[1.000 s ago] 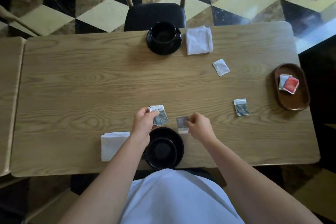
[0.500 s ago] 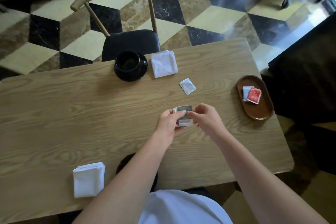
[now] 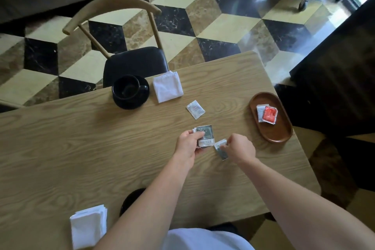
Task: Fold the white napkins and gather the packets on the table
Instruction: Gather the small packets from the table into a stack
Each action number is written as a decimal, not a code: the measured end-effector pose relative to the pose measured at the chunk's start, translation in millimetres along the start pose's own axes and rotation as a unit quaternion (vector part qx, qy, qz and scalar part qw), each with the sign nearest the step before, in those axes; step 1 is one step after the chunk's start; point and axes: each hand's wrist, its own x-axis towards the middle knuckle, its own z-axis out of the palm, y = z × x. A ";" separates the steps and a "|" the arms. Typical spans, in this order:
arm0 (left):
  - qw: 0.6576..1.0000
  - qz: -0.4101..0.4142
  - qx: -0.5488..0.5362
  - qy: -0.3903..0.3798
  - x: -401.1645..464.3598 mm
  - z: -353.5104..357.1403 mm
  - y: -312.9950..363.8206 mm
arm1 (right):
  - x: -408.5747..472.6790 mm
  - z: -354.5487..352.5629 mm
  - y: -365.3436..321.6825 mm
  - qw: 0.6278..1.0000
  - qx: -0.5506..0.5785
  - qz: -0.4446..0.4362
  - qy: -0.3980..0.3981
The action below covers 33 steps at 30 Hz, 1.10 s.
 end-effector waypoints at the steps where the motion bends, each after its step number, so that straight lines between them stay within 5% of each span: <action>1: 1.000 -0.001 0.002 0.003 1.0 -0.4 0.1 | 1.1 2.6 -2.4 1.000 -0.009 0.001 -0.002; 6: 1.000 0.000 0.012 0.019 7.6 -9.5 -1.1 | 2.2 6.7 -10.7 1.000 0.004 0.003 -0.013; 9: 0.999 0.004 0.016 0.035 12.2 -15.1 -4.5 | 2.0 -4.1 -17.3 0.988 0.152 0.031 -0.015; 13: 0.998 0.002 0.007 0.059 13.1 -16.5 -3.6 | -6.9 -30.1 -36.9 0.913 0.401 -0.003 -0.077; 16: 0.998 0.006 0.012 0.058 14.1 -14.9 0.5 | -15.6 -43.1 -50.5 0.909 0.391 -0.048 -0.134; 21: 0.998 0.016 0.017 0.055 18.2 -15.4 6.6 | -12.8 -49.5 -63.9 0.909 0.395 -0.060 -0.121; 27: 0.997 0.005 -0.057 -0.050 16.4 -12.4 15.4 | 2.3 -39.2 -76.9 0.936 0.332 -0.059 -0.095; 33: 0.998 0.039 -0.047 0.017 26.4 -19.9 17.4 | 33.0 -38.6 -91.1 0.930 0.351 -0.036 -0.104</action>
